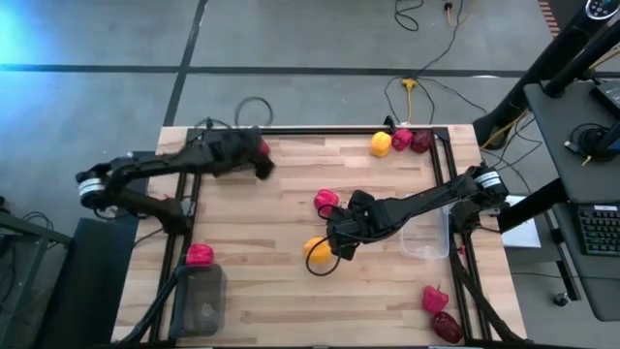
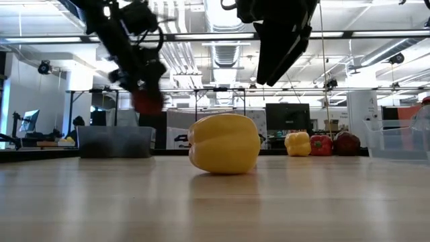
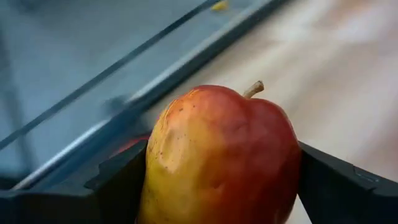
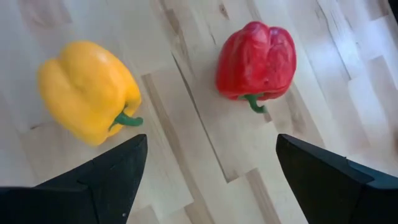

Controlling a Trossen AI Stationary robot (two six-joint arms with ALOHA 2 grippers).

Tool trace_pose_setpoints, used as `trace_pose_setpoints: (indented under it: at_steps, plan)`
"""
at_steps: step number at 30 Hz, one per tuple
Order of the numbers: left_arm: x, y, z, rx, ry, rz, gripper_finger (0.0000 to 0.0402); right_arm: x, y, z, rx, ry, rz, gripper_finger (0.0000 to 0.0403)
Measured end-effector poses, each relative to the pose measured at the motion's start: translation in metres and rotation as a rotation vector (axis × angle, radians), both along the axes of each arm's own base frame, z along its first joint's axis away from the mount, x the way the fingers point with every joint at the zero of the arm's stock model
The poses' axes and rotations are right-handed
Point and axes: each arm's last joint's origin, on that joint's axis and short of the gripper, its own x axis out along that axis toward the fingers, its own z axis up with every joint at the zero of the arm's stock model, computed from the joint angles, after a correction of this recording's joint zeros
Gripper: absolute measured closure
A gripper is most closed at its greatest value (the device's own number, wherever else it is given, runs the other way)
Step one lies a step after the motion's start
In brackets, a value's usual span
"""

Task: Sort produce into baskets
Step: Put the apple into the top black bin

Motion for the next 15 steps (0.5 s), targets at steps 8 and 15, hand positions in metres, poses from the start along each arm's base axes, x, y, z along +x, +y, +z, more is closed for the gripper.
trace_pose_setpoints:
  at_steps: [8,15]
  plan:
    - [-0.051,0.062,-0.014,-0.124,0.132,0.198,0.0072,0.001,0.000,0.000,0.002,-0.015,-0.018,0.0055]
    - [-0.065,0.087,-0.033,-0.202,0.177,0.267,0.0071,0.001,0.000,0.000,0.019,-0.030,-0.066,0.0055]
